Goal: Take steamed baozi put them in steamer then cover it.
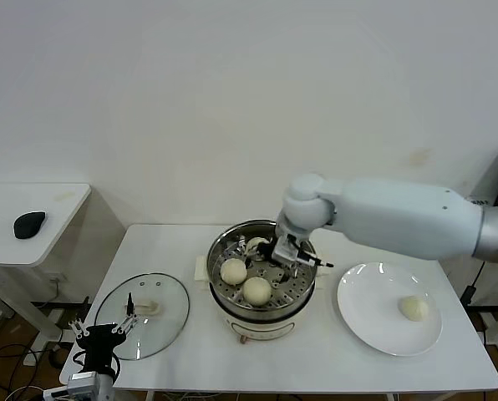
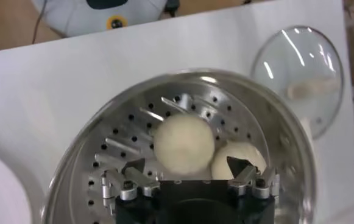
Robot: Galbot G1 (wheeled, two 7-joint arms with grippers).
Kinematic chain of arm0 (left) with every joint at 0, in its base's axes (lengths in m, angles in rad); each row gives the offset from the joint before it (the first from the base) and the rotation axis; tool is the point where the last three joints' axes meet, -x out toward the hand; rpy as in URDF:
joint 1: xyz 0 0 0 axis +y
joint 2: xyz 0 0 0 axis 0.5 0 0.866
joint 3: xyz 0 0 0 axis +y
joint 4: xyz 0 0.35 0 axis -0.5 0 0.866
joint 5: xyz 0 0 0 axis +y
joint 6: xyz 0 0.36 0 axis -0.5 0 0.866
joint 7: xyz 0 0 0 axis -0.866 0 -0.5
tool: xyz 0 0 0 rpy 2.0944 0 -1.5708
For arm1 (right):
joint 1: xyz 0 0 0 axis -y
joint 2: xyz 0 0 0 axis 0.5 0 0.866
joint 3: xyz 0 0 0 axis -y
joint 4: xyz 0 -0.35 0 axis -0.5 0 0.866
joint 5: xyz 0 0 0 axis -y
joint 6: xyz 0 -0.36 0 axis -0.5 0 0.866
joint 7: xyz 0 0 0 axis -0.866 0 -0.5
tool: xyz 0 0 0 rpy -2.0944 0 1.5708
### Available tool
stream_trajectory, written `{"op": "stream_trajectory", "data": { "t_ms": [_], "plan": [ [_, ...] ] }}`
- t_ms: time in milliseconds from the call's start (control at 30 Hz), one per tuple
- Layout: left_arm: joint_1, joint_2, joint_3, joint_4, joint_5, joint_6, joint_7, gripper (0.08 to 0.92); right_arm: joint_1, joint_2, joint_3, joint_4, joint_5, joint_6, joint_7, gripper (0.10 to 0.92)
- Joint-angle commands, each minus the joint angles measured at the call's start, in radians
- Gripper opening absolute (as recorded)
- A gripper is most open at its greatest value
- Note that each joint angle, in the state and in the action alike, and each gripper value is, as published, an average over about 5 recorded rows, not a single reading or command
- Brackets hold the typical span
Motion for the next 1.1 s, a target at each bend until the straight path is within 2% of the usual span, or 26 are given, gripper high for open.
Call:
{"op": "stream_trajectory", "data": {
  "t_ms": [33, 233, 367, 500, 667, 867, 1100],
  "plan": [
    [-0.002, 0.011, -0.001, 0.001, -0.004, 0.001, 0.002, 0.823, 0.056, -0.214, 0.042, 0.070, 0.150, -0.437, 0.036, 0.823],
    [-0.010, 0.023, 0.007, 0.007, -0.005, 0.002, 0.003, 0.823, 0.029, -0.423, 0.064, 0.143, 0.164, -0.561, 0.058, 0.823],
    [-0.012, 0.026, 0.015, 0.008, -0.004, 0.001, 0.003, 0.823, -0.046, -0.529, 0.104, 0.148, 0.109, -0.533, 0.041, 0.823],
    [-0.012, 0.029, 0.018, 0.011, -0.004, 0.001, 0.003, 0.823, -0.156, -0.597, 0.155, 0.110, 0.026, -0.433, -0.006, 0.823],
    [-0.009, 0.028, 0.019, 0.018, -0.004, -0.001, 0.003, 0.823, -0.322, -0.644, 0.276, 0.037, -0.078, -0.305, -0.064, 0.823],
    [-0.007, 0.022, 0.022, 0.025, -0.001, -0.002, 0.002, 0.823, -0.583, -0.668, 0.478, -0.045, -0.142, -0.260, -0.065, 0.823],
    [-0.004, 0.019, 0.019, 0.024, 0.006, 0.000, 0.002, 0.823, -0.830, -0.611, 0.707, -0.151, -0.200, -0.213, -0.034, 0.823]
  ]
}}
